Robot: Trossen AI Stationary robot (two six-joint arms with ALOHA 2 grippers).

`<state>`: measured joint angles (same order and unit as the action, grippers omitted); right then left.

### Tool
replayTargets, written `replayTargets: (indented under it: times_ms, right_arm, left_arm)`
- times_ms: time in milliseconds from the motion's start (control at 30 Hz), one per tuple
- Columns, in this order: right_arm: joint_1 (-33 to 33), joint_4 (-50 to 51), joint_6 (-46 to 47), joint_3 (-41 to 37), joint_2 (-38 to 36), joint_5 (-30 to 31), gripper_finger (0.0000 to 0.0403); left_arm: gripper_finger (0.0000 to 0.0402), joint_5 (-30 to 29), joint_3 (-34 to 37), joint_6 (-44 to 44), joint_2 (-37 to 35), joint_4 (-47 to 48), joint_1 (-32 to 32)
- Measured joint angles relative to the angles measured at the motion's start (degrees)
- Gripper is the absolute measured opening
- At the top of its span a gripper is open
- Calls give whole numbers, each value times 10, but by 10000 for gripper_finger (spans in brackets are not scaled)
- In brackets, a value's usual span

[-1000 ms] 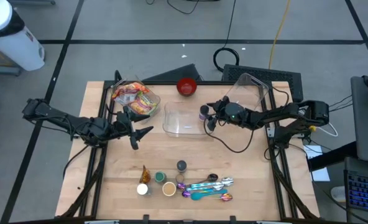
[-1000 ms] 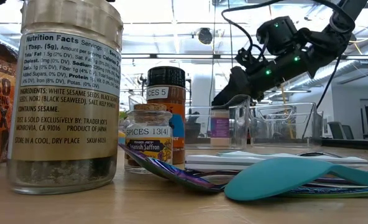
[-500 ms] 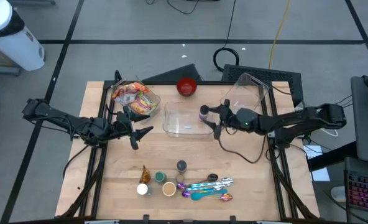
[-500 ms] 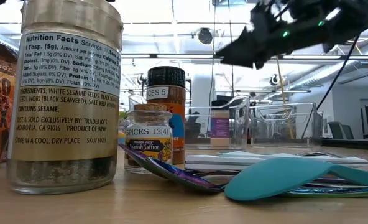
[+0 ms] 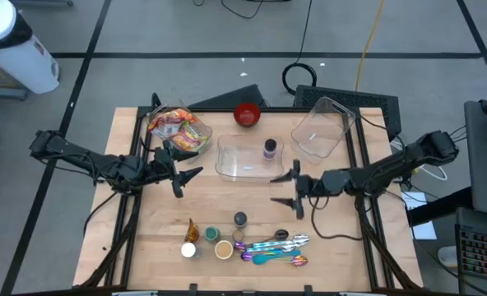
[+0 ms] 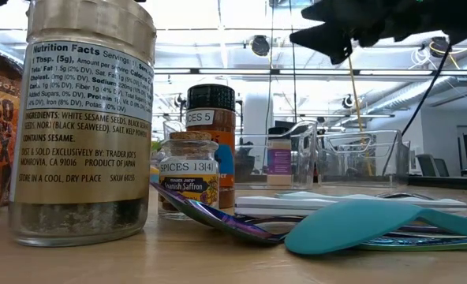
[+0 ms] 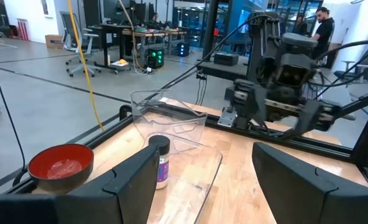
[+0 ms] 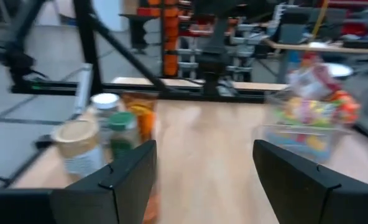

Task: Pick & Place Food Item
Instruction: Put the orange seasoning bottle into the center transparent bin

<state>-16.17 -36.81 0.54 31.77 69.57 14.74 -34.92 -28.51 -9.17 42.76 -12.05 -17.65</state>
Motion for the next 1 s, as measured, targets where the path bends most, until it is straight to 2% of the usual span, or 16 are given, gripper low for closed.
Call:
replayTargets:
  times_ms: [267,500,767,1000]
  right_arm:
    - [-32,-33,5,9,75,0,260]
    - [-32,-32,-1,76,162,-1,266]
    - [-33,80,-11,161,233,-16,310]
    - [-34,79,-7,199,292,-60,324]
  left_arm:
    - [266,0,0,0,0,-1,0]
    - [266,0,0,0,0,-1,0]
    - [266,-1,0,0,0,-1,0]
    - [266,3,0,0,0,-1,0]
